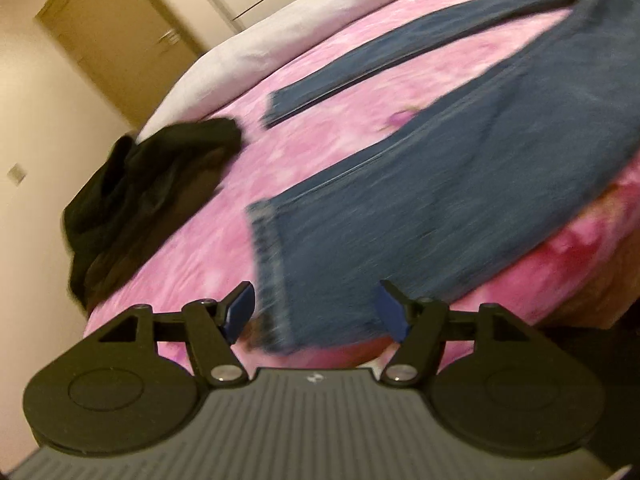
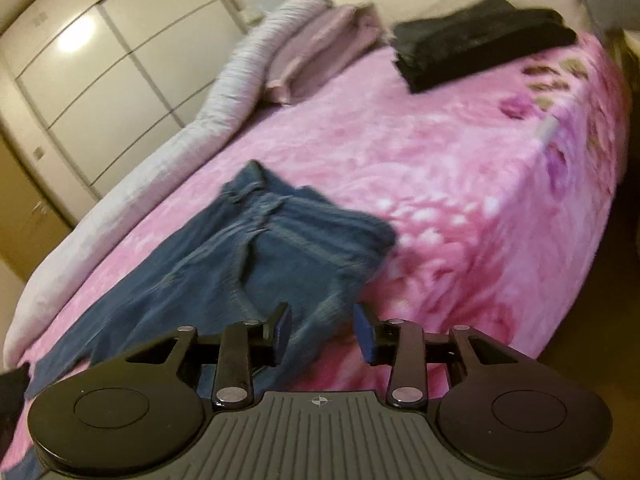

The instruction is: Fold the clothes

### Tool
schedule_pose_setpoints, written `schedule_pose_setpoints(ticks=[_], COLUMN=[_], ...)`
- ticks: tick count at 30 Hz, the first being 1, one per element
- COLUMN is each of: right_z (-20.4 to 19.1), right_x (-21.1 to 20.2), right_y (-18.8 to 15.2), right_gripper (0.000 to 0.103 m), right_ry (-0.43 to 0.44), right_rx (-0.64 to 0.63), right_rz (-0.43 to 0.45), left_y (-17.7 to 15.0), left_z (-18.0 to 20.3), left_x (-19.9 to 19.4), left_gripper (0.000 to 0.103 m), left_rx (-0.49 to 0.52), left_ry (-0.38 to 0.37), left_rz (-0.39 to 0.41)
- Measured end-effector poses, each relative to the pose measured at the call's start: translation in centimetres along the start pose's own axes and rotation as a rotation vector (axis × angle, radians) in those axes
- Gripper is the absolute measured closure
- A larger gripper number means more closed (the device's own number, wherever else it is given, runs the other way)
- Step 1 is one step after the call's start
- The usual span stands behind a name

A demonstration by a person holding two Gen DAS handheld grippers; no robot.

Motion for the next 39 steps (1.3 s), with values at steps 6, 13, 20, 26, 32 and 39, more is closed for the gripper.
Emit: schedule_pose_setpoints(ticks=[6, 13, 20, 26, 32, 39], right_z=[-4.7, -9.6, -15.6, -18.4, -18.3, -17.9], right_x=[-0.2, 2.3, 6.1, 8.3, 8.6, 5.6], right_y=[-1.8, -4.1, -7.8, -11.0, -12.7, -10.9], right_gripper=[0.059, 0.056, 0.056, 0.044, 0.044, 0.044], right_ry=[0.059, 0.112, 0.202, 0.209, 0.207, 0.242], right_rx=[-0.115, -0.203, -0.429, -0.655, -0.807, -0.703], right_rz=[-0.032, -0.096, -0.182, -0.222, -0.248, -0.212], left_y=[2.3, 6.8, 5.1, 5.9, 7.8, 16.6], left_z=[-1.2, 3.5, -1.3, -0.7, 0.4, 10.9], left_x=[-0.3, 3.7, 8.4, 8.0, 6.4, 0.8], left_gripper=[0.04, 0.045, 0.039, 0.039, 0.046, 0.045], left_rx=[-0.056, 0.09, -0.036, 0.038, 0.042, 0.095], left_ry=[-0.02, -0.11, 0.051, 0.076, 0.071, -0.25], left_rz=[0.066, 0.131, 0.058, 0.048, 0.056, 0.254])
Point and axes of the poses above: each gripper's, at about its wrist camera, not at the fingertips, and x roughly the way its jaws point, z to its right, y to its top, the point moved 5 cm from there along x, roughly the way its jaws point, and after that the axes turned 3 degrees about -z, right-handed, at the moved point
